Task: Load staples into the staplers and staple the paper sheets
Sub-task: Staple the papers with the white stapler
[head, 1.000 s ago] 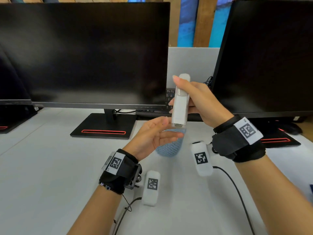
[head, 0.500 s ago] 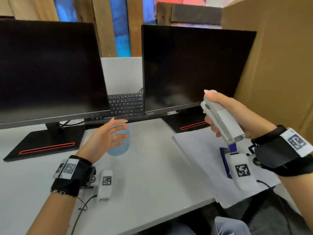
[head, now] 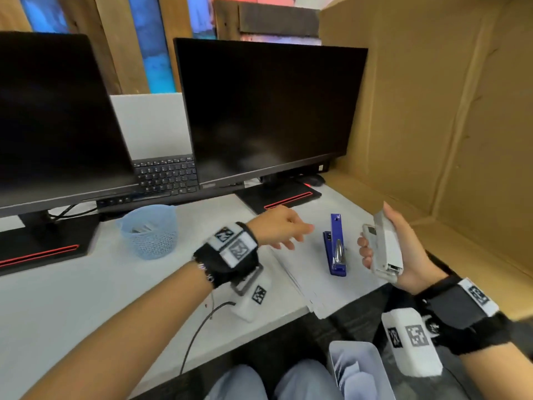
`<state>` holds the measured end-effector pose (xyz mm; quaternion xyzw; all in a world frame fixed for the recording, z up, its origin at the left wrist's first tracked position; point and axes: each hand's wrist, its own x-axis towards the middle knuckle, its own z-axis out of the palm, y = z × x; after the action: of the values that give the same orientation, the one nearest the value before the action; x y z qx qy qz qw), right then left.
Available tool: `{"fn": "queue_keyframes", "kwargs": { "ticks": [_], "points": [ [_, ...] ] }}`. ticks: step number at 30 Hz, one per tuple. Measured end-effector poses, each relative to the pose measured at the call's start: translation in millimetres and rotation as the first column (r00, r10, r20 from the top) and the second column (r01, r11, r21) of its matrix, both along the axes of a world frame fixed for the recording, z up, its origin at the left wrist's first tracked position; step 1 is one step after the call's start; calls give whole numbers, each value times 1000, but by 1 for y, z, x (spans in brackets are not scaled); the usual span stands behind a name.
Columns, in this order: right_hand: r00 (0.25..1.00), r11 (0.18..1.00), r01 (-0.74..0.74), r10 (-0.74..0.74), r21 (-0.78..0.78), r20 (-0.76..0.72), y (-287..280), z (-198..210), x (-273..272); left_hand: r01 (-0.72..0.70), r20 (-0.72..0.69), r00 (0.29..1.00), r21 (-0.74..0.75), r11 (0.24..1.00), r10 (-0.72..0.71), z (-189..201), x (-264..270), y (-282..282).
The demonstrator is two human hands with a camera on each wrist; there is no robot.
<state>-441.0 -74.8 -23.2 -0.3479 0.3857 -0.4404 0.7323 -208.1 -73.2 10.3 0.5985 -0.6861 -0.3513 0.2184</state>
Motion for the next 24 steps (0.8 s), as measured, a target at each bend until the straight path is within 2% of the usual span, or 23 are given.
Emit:
{"fn": "queue_keyframes", "kwargs": {
  "ticks": [3,6,11,15,19,24],
  "points": [
    [1000,997,9,-9,75,-3,-1,-19,-8,36,204,978,6,999,-37,-8,-36,-14],
    [999,993,-24,21,112,31,-2,-30,-13,30,269,962,90,995,-53,-16,-61,-25],
    [998,991,-51,46,127,36,-2,-32,-21,-19,208,978,184,983,-20,-30,-80,-30],
    [997,988,-55,47,141,59,-5,-34,-22,-27,77,997,287,958,5,-26,-81,-26],
    [998,988,-55,49,147,47,-11,-35,-20,-32,32,999,319,947,23,-24,-74,-24],
    [999,985,-24,20,172,26,-20,-41,-20,-102,-26,993,358,928,119,-21,-48,-21]
  ]
}}
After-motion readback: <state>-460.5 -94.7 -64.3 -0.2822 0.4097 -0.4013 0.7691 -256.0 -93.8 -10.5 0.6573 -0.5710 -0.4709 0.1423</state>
